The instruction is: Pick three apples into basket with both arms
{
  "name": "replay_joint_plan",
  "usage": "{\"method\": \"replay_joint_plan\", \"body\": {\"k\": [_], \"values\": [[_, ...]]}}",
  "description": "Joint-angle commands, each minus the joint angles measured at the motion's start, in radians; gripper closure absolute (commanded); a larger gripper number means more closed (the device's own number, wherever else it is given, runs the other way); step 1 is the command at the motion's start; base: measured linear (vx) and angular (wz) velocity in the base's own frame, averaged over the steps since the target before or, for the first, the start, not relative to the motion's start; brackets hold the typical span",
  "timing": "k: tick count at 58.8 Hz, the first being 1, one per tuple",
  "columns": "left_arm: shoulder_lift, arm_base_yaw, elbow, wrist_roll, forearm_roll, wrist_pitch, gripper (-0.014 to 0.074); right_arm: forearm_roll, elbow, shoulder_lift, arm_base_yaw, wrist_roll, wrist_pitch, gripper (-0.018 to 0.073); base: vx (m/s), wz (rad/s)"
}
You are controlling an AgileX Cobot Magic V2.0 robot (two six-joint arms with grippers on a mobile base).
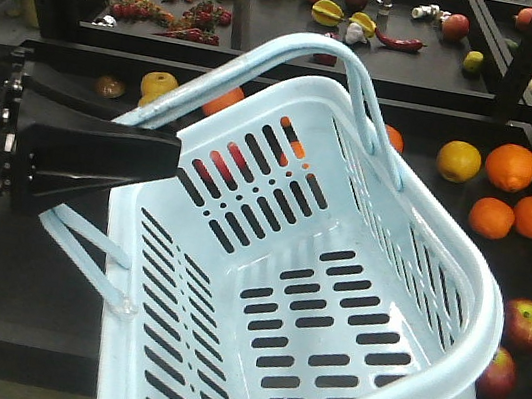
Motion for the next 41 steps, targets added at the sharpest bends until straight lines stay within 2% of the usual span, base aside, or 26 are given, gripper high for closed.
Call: {"method": "replay_joint_plan", "body": {"k": [1,41], "values": [[-0.022,-0.007,-0.030,-0.009,0.018,0.031,0.0602,-0.014,0.011,-0.012,-0.006,-0.009,-0.072,0.0564,0.06,-0.07],[-0.022,-0.007,-0.030,-0.009,0.018,0.031,0.0602,-0.014,0.011,-0.012,-0.006,-0.009,-0.072,0.0564,0.09,0.00]]}}
